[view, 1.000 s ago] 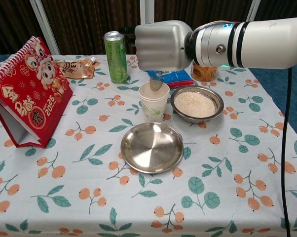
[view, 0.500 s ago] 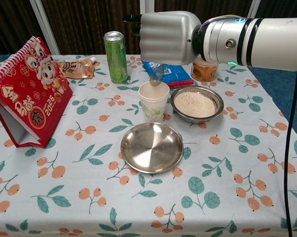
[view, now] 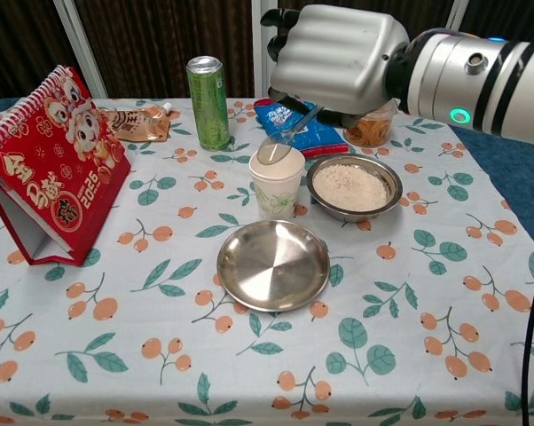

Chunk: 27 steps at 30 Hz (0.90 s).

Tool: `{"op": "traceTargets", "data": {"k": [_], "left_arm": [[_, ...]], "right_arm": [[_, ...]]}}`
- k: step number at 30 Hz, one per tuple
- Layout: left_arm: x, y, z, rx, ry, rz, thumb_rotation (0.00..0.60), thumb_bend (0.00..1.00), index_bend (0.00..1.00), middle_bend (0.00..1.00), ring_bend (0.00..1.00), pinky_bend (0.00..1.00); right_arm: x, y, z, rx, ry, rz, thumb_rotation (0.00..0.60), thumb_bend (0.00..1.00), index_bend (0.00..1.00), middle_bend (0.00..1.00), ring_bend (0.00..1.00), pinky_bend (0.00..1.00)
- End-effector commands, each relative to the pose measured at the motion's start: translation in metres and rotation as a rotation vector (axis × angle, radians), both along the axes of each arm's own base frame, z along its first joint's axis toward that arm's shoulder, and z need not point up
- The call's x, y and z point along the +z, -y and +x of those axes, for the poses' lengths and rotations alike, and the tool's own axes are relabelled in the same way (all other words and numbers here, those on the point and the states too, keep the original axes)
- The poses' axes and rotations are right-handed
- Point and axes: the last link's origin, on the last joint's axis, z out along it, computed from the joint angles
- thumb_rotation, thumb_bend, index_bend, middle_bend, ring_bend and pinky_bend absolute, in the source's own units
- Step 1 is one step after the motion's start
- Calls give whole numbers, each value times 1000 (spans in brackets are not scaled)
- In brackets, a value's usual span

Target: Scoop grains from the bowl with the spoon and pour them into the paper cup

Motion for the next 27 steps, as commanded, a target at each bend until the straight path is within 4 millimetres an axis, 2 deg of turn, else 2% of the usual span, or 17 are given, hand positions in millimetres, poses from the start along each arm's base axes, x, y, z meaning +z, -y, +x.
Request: {"op": "traceTargets", "data": {"k": [1, 8, 16, 20, 23, 24, 27], "left_arm": [[0, -1, 3, -8, -2, 2, 600, 263, 128, 100, 46, 110], [3, 2, 3, -2, -7, 4, 600, 264, 127, 100, 47, 110], [3, 7, -1, 10, -3, 6, 600, 263, 127, 99, 47, 110], [2, 8, -3, 13, 2, 5, 600, 263, 128, 100, 47, 110], [1, 8, -4, 14, 5, 5, 600, 263, 127, 100, 47, 110], [1, 8, -4, 15, 5, 5, 600, 264, 127, 99, 47, 110], [2, 8, -4, 14, 5, 6, 600, 263, 127, 99, 47, 110]], "right_arm": [[-9, -30, -18, -96, 136, 155, 600, 344, 610, 563, 187, 0], [-45, -50, -40, -125, 166, 241, 600, 340, 574, 532, 155, 0], [-70, -56, -44, -113, 157, 258, 600, 337, 522, 491, 115, 0], [-76, -55, -46, -115, 130, 241, 600, 332, 423, 414, 55, 0], [-79, -56, -46, -122, 120, 238, 600, 327, 294, 331, 5, 0], [-79, -57, -45, -120, 117, 237, 600, 327, 246, 302, 0, 0], [-75, -56, -43, -106, 123, 225, 600, 327, 179, 264, 0, 0]]}}
